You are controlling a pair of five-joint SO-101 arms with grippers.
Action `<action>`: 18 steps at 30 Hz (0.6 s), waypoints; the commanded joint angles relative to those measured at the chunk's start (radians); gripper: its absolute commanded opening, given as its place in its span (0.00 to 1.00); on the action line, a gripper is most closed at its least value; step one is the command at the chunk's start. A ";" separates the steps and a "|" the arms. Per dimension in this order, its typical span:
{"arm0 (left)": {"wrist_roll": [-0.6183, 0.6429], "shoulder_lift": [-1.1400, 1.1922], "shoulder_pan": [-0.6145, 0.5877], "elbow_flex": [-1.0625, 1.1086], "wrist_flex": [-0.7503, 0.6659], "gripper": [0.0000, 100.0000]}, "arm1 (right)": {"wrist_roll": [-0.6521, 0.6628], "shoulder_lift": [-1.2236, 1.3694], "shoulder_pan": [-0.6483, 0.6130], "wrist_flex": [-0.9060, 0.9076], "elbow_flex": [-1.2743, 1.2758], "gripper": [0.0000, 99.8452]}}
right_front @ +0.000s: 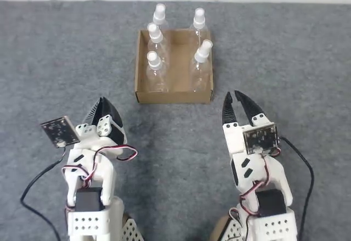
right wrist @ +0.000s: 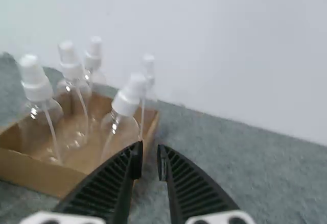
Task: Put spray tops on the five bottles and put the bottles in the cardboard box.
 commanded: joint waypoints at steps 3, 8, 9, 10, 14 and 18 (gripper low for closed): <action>-0.009 -0.012 0.003 -0.013 -0.008 0.01 | 0.012 -0.021 0.059 0.005 0.055 0.01; -0.009 -0.012 0.003 -0.013 -0.008 0.01 | 0.012 -0.021 0.077 0.004 0.083 0.01; -0.009 -0.012 0.003 -0.013 -0.008 0.01 | 0.012 -0.021 0.077 0.005 0.084 0.01; -0.009 -0.012 0.003 -0.013 -0.008 0.01 | 0.012 -0.021 0.077 0.005 0.091 0.01; -0.009 -0.012 0.003 -0.013 -0.008 0.01 | 0.006 -0.021 0.074 0.048 0.092 0.01; -0.009 -0.012 0.003 -0.013 -0.008 0.01 | 0.003 -0.021 0.071 0.134 0.092 0.01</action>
